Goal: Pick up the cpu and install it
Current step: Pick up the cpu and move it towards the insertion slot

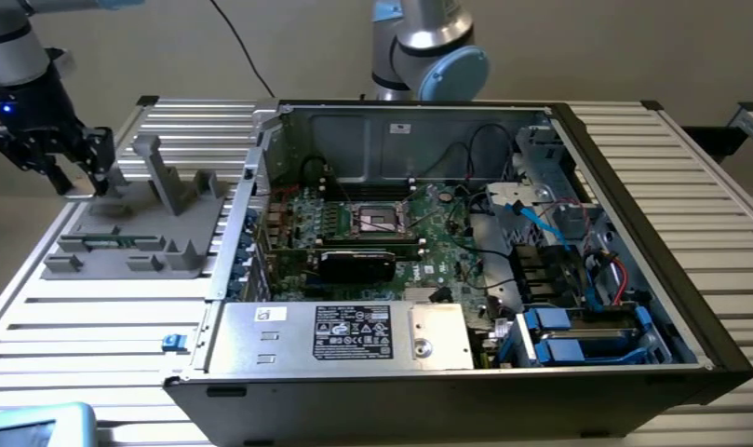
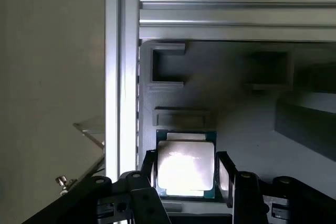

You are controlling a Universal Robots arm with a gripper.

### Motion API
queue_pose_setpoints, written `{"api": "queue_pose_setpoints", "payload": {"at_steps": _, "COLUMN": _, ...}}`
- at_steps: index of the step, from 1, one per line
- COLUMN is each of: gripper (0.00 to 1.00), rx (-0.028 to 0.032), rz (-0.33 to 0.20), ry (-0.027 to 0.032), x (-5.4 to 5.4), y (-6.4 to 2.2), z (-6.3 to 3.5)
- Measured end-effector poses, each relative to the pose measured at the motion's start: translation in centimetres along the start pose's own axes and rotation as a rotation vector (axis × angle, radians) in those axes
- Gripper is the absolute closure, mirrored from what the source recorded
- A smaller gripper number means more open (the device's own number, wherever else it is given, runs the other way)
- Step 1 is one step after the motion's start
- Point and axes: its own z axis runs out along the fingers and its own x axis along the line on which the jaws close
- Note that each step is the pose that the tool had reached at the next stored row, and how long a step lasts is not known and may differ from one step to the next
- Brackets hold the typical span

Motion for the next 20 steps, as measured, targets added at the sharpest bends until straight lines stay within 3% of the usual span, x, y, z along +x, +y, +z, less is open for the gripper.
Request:
{"api": "queue_pose_setpoints", "payload": {"at_steps": 14, "gripper": 0.45, "rx": 0.0, "rz": 0.0, "ry": 0.0, "x": -1.4, "y": -0.01, "z": -6.4}}
{"api": "queue_pose_setpoints", "payload": {"at_steps": 20, "gripper": 0.45, "rx": 0.0, "rz": 0.0, "ry": 0.0004, "x": -2.9, "y": -0.02, "z": -9.22}}
